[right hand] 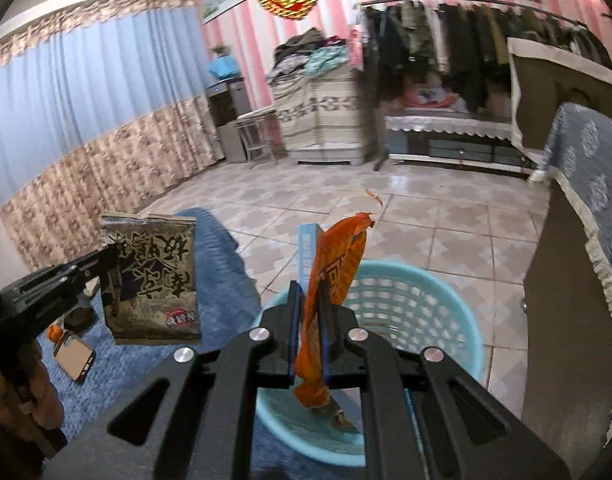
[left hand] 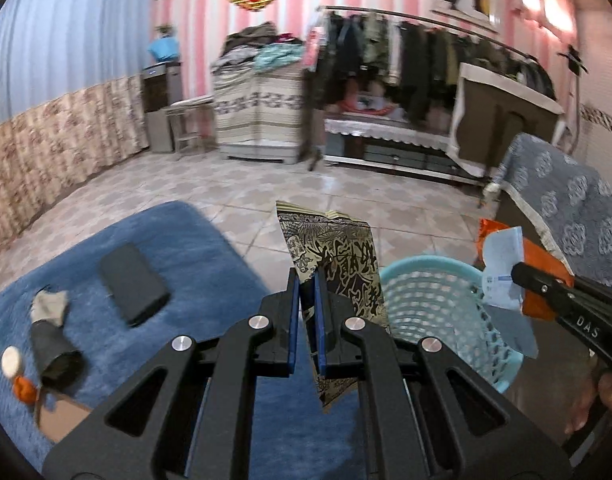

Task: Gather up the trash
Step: 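Carry the snack packet and orange bag in both grippers over the basket, then open the left and right grippers to drop both bags into the basket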

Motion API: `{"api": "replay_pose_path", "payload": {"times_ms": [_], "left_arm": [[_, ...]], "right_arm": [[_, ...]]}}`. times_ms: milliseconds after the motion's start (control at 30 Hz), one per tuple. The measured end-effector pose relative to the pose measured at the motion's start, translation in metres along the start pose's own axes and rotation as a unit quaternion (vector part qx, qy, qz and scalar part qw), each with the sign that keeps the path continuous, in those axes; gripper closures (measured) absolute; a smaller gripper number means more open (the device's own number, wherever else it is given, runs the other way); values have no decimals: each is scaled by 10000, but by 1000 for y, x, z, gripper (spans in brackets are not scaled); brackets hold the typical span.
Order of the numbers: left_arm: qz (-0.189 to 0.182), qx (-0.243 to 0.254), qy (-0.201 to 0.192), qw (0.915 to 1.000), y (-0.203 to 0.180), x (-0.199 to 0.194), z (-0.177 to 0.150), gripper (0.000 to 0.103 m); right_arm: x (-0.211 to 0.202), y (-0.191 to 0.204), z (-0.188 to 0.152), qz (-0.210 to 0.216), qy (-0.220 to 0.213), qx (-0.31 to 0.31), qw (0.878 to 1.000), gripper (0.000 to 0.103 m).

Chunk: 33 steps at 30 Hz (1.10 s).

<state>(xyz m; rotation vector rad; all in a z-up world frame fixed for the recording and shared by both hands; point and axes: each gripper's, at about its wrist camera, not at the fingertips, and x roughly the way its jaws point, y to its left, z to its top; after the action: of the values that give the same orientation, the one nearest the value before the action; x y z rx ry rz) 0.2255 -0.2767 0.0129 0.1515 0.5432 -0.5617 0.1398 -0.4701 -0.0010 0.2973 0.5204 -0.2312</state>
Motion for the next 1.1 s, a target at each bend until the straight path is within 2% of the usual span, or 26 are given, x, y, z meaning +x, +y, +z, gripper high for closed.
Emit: {"api": "replay_pose_path", "payload": {"times_ms": [233, 367, 667, 800, 867, 933, 1033, 1100], "left_arm": [[-238, 324, 8, 9992, -48, 20, -3, 97], [-452, 270, 93, 9986, -57, 30, -6, 97], [-554, 415, 289, 9972, -76, 54, -18, 97], [-599, 303, 422, 9969, -74, 66, -19, 96], [-537, 252, 466, 9972, -73, 70, -19, 90], [-471, 236, 488, 9974, -72, 72, -20, 60], [-335, 241, 329, 9986, -68, 65, -18, 36], [-248, 228, 231, 9992, -64, 59, -15, 27]], "right_arm": [[0, -34, -6, -158, 30, 230, 9996, 94], [-2, -43, -8, -222, 36, 281, 9994, 94], [-3, -58, -18, -290, 95, 448, 9985, 94], [-3, -55, -19, -296, 115, 402, 9987, 94], [-2, -55, -18, -313, 118, 380, 9987, 94], [-1, -55, -18, -329, 126, 381, 9987, 94], [0, -55, -20, -301, 158, 428, 9985, 94], [2, -57, -23, -300, 197, 444, 9984, 94]]}}
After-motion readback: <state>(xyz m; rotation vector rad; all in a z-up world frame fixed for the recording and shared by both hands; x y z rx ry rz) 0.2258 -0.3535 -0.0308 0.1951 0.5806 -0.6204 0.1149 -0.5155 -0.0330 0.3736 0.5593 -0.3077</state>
